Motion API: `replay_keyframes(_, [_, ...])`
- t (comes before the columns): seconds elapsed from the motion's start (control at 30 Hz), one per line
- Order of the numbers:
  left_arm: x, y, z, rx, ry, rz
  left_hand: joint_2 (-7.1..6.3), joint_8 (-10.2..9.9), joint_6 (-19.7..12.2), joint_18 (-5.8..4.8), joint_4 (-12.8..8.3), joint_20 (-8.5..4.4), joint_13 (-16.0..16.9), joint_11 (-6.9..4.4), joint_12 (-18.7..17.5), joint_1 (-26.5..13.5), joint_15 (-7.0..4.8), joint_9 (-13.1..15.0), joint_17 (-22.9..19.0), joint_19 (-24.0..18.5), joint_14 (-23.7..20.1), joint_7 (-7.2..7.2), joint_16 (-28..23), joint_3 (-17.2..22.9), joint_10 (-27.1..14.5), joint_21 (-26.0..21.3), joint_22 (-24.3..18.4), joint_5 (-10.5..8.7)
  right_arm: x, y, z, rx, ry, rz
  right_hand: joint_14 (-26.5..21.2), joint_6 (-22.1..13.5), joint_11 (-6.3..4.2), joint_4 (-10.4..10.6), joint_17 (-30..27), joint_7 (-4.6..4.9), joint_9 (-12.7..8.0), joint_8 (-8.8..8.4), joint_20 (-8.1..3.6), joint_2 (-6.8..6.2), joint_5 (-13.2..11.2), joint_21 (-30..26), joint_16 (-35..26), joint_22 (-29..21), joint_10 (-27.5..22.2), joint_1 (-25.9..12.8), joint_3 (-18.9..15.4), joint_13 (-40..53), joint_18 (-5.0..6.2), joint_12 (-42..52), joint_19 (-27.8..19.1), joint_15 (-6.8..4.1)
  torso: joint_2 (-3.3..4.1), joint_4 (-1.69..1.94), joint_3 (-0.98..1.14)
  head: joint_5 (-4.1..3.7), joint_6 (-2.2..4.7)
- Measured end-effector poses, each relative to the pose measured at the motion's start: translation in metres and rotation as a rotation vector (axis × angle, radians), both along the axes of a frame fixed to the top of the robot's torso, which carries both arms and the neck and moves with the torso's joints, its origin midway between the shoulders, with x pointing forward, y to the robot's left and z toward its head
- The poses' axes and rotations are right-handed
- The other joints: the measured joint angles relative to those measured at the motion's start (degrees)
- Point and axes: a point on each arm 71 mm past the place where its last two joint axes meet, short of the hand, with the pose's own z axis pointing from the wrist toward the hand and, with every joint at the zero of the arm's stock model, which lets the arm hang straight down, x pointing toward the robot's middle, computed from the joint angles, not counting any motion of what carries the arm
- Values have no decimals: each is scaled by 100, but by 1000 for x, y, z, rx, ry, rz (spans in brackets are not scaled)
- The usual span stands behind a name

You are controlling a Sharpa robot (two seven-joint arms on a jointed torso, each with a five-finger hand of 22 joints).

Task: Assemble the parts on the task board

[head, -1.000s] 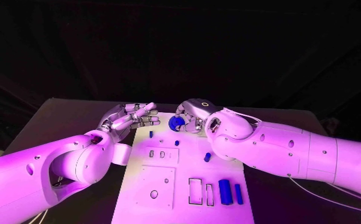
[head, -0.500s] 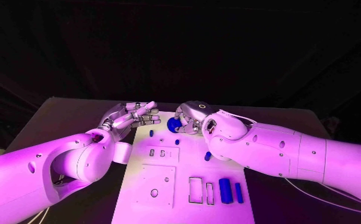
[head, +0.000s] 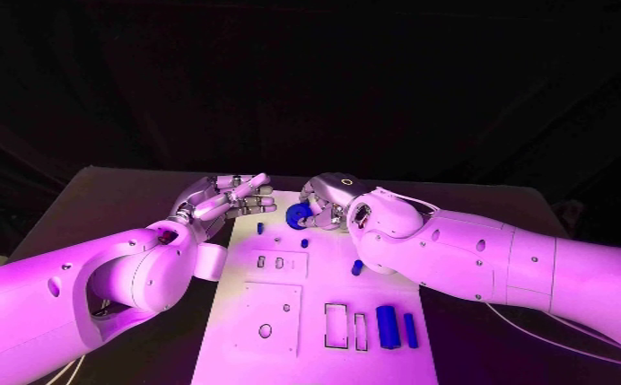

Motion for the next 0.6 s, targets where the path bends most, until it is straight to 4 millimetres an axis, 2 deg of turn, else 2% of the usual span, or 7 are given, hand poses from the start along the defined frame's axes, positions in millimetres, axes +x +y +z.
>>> replay_keyframes(0.27, [0,0,0,0,1,0,0,0,0,0,0,0,0,0,0,0,0,0,0,0,0,0,0,0,0,0,0,0,0,-4,-2,-3,22,-3,6,0,21,225,0,0,-8,-45,10,4,20,0,0,0,-21,-125,-103,0,0,0,-10,6,-2,1,0,-3,2])
replay_keyframes(0.6, [0,1,0,1,1,2,0,-22,0,0,0,0,0,0,0,0,0,0,-1,0,0,0,0,0,0,0,-7,0,-2,-5,-2,9,50,7,6,136,29,404,-1,-29,0,-57,9,149,121,0,0,-1,53,-269,-132,5,0,82,-10,6,-2,-4,1,10,-7])
